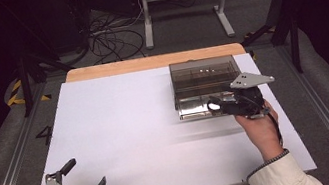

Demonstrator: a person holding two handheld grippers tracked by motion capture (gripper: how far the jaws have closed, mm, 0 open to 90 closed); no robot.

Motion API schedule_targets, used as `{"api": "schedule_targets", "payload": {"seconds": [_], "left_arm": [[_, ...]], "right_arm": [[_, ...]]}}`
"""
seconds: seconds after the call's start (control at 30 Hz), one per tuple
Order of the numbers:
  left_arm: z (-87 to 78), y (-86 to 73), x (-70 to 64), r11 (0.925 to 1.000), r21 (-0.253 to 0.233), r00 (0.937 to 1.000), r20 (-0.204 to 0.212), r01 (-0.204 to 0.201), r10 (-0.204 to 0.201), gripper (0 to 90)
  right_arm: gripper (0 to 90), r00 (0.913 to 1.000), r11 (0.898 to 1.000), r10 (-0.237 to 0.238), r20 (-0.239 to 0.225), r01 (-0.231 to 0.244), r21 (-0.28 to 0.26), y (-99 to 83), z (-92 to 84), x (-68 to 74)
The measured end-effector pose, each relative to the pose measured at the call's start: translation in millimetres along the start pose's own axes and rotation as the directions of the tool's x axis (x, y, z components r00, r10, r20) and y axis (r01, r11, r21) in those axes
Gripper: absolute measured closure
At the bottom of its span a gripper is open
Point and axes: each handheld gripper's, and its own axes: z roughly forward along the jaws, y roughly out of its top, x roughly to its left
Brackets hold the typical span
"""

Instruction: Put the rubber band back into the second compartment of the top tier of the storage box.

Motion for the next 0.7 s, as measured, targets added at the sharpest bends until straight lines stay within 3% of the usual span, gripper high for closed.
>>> {"api": "schedule_targets", "payload": {"seconds": [0.07, 0.2, 0.43, 0.7], "left_arm": [[-0.1, 0.1, -0.1, 1.0, 0.001, 1.0, 0.0, -0.001, 0.001, 1.7], [0.5, 0.1, -0.5, 1.0, -0.002, 1.0, 0.0, 0.0, 0.0, 1.7], [0.9, 0.0, -0.9, 1.0, -0.002, 1.0, 0.001, 0.004, -0.004, 1.7], [1.7, 0.1, -1.4, 1.0, 0.0, 1.0, 0.002, 0.005, -0.005, 1.7]], "right_arm": [[35.9, 0.9997, 1.0, -0.025, -0.001, 0.025, -0.009, 1.3, -4.6, 3.6], [25.1, 0.9975, 0.999, 0.031, -0.063, -0.031, -0.007, 3.0, -11.6, 4.9], [10.7, 0.9928, 0.999, 0.019, -0.118, -0.022, -0.026, -0.4, -22.8, 9.3], [4.2, 0.9812, 0.997, -0.006, -0.193, -0.008, -0.073, -11.1, -36.7, 11.8]]}}
